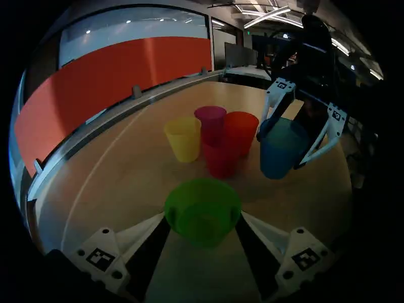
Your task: Pour water
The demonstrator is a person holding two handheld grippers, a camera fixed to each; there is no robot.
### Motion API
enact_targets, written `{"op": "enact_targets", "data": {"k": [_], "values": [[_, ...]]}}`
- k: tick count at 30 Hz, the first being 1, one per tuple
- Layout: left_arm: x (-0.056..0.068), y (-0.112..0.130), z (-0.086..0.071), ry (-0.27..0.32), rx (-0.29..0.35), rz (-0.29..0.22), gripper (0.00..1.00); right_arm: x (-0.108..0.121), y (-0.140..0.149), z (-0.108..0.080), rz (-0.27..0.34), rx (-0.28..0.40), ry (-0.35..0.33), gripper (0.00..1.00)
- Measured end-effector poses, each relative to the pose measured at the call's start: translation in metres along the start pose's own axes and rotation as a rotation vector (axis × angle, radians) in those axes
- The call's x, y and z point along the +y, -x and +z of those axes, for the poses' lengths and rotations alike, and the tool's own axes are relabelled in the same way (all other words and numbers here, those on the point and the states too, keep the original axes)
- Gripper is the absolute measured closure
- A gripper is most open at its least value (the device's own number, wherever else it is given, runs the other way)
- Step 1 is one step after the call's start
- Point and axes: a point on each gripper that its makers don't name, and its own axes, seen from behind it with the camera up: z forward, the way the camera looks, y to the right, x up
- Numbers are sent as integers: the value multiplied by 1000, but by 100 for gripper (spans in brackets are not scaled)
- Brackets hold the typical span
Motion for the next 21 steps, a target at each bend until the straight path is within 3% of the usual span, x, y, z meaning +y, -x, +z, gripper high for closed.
{"op": "enact_targets", "data": {"k": [21], "values": [[-2,9,2,10,20,-49,15,-11,17,28,-8,-28,-5,10]]}}
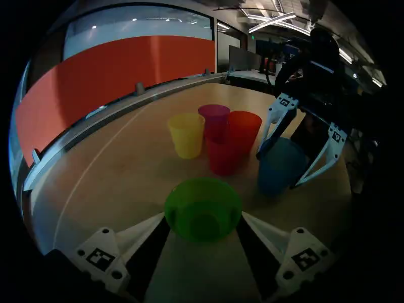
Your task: Pour water
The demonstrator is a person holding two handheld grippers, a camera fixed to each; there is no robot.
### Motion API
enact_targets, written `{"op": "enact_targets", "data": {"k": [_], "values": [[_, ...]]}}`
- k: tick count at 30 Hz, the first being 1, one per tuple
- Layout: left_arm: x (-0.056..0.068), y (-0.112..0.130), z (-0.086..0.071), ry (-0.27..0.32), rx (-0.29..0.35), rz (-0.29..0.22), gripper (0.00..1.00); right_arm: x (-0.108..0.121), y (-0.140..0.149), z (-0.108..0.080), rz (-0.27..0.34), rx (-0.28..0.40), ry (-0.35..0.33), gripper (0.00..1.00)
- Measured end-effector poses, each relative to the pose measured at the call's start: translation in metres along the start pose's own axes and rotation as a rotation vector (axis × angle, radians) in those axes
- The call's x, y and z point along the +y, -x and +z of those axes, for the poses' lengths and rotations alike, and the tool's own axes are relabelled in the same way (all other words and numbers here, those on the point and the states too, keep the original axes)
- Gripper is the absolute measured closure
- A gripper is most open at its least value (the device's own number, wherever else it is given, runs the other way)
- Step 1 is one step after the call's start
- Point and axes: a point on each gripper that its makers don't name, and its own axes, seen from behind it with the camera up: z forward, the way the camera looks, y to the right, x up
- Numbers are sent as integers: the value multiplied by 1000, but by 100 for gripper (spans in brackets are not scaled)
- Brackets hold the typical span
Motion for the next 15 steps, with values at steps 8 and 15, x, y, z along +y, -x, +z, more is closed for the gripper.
{"op": "enact_targets", "data": {"k": [8,15], "values": [[-1,0,0,1,4,-17,15,-3,2,6,1,0,-1,10],[-1,1,0,-8,3,1,14,-4,4,7,7,2,-2,10]]}}
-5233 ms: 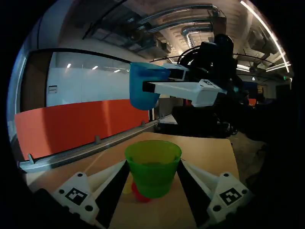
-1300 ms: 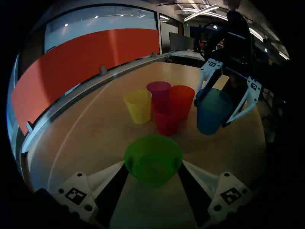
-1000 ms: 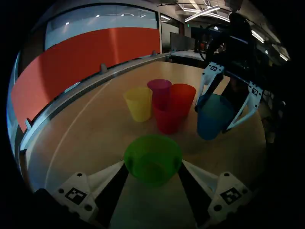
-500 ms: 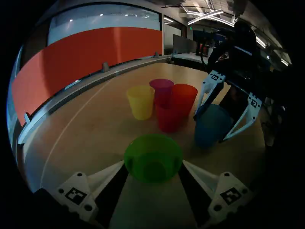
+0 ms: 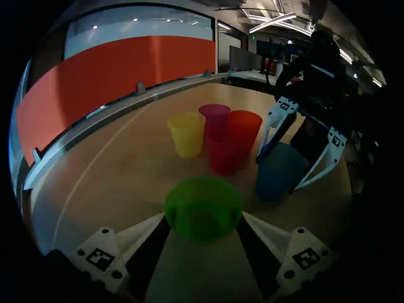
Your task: Pour water
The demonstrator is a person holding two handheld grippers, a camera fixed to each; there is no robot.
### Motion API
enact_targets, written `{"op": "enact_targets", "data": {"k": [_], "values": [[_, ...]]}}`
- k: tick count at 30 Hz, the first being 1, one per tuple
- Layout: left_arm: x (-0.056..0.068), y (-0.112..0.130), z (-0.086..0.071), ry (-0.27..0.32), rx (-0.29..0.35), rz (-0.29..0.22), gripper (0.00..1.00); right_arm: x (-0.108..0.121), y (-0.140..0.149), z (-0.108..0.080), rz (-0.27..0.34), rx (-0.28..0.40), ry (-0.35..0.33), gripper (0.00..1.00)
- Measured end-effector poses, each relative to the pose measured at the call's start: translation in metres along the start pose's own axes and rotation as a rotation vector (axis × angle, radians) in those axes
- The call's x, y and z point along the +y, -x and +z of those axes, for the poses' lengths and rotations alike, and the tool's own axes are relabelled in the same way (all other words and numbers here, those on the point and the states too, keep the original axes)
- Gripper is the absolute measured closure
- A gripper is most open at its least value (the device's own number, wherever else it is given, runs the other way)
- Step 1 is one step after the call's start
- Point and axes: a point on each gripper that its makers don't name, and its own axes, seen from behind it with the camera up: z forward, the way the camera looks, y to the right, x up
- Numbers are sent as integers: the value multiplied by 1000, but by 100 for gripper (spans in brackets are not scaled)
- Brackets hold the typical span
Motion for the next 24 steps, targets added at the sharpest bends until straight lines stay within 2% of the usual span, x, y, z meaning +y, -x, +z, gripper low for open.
{"op": "enact_targets", "data": {"k": [6,12,14,19,24], "values": [[-2,0,0,0,-2,-14,13,0,1,-1,10,2,0,10],[-3,4,1,-15,-20,4,3,1,5,-1,7,-7,6,9],[-2,5,0,-11,-23,4,2,1,5,-1,5,-11,7,9],[-3,6,-1,-15,-27,-6,2,1,6,-3,3,-10,11,0],[-5,8,-5,-25,-27,-16,2,2,7,-8,11,-9,23,0]]}}
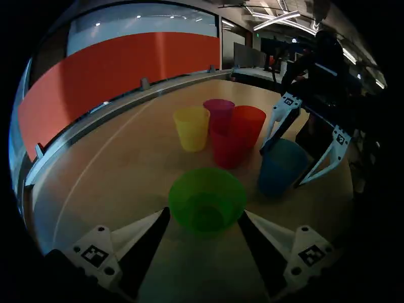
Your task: Pour water
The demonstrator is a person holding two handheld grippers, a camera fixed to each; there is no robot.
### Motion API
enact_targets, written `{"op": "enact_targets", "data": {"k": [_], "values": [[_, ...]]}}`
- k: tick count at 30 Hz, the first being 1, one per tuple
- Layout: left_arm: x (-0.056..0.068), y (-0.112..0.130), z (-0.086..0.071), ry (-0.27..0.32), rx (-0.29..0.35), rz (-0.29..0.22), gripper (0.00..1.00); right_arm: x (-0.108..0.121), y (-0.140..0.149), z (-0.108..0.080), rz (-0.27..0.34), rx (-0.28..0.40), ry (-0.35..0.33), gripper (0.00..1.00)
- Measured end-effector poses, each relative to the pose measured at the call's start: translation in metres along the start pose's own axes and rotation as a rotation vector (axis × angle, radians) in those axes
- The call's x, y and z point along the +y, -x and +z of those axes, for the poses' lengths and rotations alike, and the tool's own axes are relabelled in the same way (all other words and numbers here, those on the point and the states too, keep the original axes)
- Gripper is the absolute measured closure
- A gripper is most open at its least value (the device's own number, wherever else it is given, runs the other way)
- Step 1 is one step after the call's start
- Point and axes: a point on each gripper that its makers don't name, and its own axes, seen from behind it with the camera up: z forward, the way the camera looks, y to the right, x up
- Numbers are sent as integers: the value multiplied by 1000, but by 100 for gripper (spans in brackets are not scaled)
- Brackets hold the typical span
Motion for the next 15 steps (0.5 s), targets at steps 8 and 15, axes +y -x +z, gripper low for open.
{"op": "enact_targets", "data": {"k": [8,15], "values": [[-4,9,-12,-34,-5,-7,2,4,10,-18,21,-2,38,0],[-5,15,-28,-74,0,-23,2,8,20,-37,49,5,94,0]]}}
